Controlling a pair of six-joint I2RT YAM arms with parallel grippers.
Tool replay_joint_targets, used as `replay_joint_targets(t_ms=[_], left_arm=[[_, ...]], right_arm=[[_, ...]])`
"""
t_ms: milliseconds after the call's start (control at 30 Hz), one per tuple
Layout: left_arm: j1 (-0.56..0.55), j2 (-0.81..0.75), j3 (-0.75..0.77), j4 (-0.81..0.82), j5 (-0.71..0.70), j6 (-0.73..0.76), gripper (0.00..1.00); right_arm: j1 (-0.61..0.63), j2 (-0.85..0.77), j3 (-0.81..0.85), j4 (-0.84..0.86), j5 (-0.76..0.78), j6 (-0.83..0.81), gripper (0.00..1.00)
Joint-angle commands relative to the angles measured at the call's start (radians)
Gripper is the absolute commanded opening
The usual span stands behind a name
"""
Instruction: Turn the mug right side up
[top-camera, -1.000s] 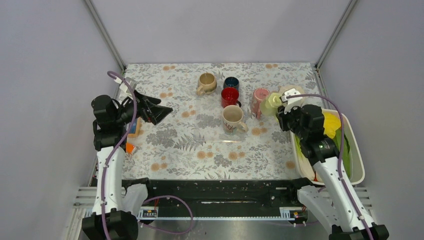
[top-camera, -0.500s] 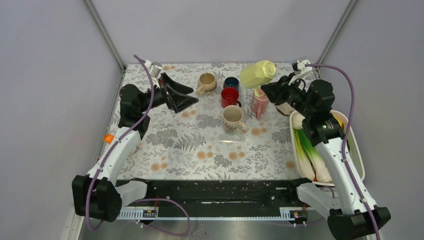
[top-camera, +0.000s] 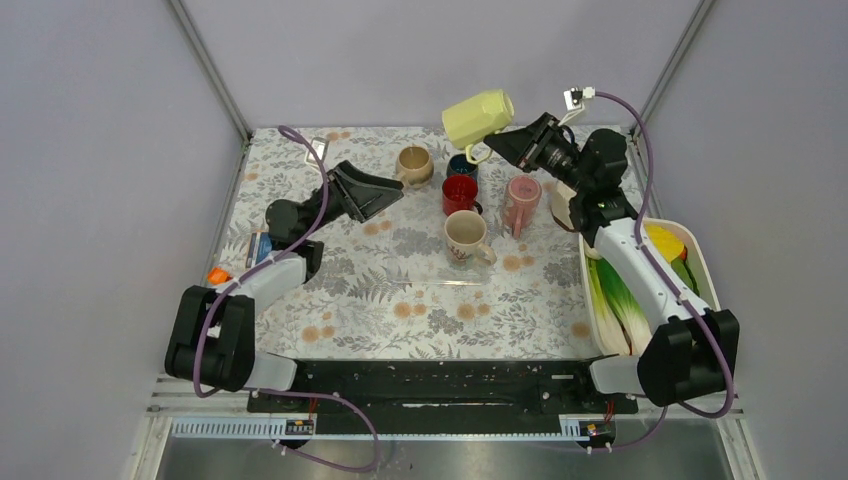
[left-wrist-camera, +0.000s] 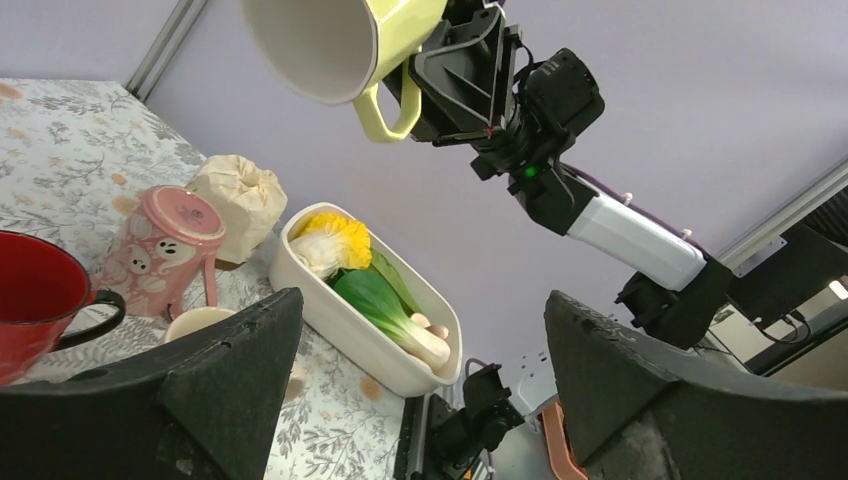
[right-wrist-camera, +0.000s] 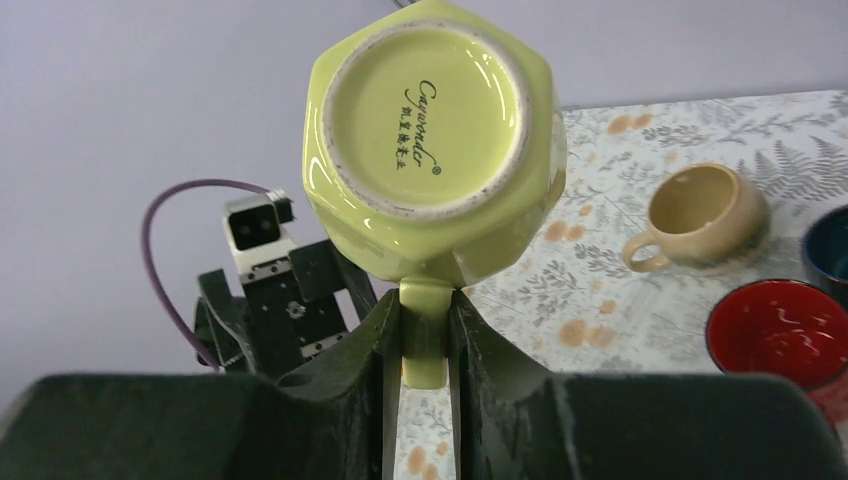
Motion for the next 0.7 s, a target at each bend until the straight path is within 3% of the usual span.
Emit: replay_joint_targets(t_ms=[0, 233, 667], left_arm=[[-0.037, 0.003, -0.028, 0.161, -0.100, -0.016, 0.93], [-0.076, 0.113, 0.064, 0.181, -0.064, -0.057, 0.86], [-0.147, 0.179, 0.114, 0.211, -0.106, -0.090, 0.83]], right_arm=[[0.014, 0.001, 0.041, 0.301, -0.045, 0.163, 0.00], [0.080, 0.050, 0.037, 0.323, -0.059, 0.187, 0.00], [0.145, 0.090, -0.029, 0.430, -0.061, 0.217, 0.00]])
